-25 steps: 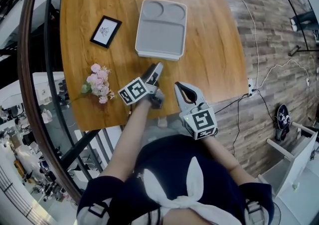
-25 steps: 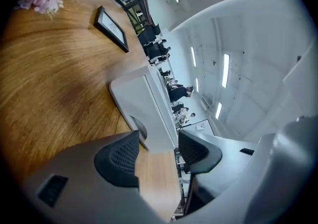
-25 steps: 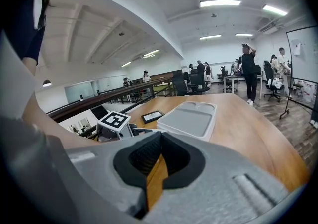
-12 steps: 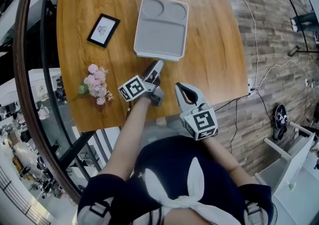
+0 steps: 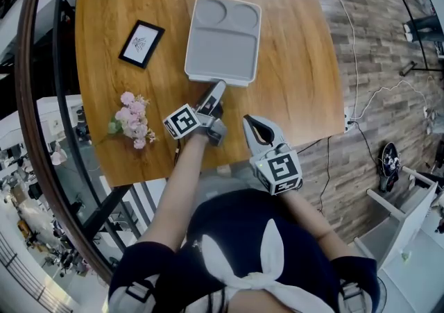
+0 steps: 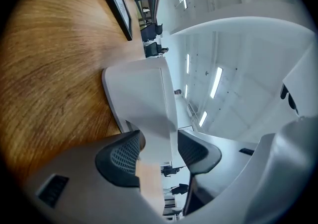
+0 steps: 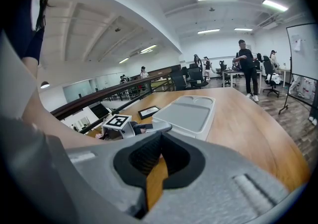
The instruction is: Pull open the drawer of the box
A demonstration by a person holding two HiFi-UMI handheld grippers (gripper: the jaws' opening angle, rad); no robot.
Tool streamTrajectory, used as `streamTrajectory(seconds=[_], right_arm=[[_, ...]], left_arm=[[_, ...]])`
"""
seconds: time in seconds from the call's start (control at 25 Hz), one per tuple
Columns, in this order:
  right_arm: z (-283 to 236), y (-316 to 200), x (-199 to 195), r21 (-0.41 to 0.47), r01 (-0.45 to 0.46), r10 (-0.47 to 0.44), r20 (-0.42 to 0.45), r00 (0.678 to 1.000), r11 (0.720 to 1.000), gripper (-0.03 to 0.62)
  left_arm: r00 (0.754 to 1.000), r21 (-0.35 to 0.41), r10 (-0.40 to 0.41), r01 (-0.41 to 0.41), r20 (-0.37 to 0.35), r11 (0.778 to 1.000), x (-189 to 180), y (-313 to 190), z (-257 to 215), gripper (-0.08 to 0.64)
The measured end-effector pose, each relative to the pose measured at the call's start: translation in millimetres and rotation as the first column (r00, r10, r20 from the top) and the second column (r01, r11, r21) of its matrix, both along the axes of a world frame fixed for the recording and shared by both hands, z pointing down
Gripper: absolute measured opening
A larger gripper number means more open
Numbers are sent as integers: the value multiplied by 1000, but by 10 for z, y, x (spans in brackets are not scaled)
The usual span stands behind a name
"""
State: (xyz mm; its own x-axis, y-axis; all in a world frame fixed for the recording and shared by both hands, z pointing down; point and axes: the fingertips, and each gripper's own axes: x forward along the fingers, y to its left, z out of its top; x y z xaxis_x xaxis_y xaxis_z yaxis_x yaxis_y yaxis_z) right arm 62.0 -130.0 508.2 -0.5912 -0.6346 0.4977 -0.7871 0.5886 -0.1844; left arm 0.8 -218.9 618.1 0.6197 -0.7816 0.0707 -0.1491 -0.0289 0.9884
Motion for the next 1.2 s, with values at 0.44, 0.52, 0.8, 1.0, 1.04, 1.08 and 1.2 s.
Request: streamTrajectory(seconds=[0.44,0.52,0.8,1.0,1.04,1.08,1.2], right_arm=[[21,-3,18,-7,-14,14,1,1000,1000,-2],[28,5,13,-8,-14,14,2,1000,1000,-2],[20,12,15,-8,-19,19,3,1000,1000,-2],[17,22,20,-6,-23,23,5,1000,1000,-2],[18,26,20,-6,-24,24,5,1000,1000,-2],[18,29,22,-7,-25,25,5,1000,1000,-2],[3,39,35,-7,-29,29,6,1000,1000,-2]], left_arm=[[1000,-24,-7,6,-21,1000,-13,3,68,178],[1000,-26,-13,12,-21,1000,-13,6,71,178],[998,-73,-38,34,-53,997,-9,23,74,169],[998,-59,-43,39,-56,997,-19,10,79,166],[997,-61,-42,39,-57,997,-20,14,81,166],[997,-63,-41,38,-59,997,-20,18,81,166],[997,-74,-40,35,-68,997,-7,34,58,164]])
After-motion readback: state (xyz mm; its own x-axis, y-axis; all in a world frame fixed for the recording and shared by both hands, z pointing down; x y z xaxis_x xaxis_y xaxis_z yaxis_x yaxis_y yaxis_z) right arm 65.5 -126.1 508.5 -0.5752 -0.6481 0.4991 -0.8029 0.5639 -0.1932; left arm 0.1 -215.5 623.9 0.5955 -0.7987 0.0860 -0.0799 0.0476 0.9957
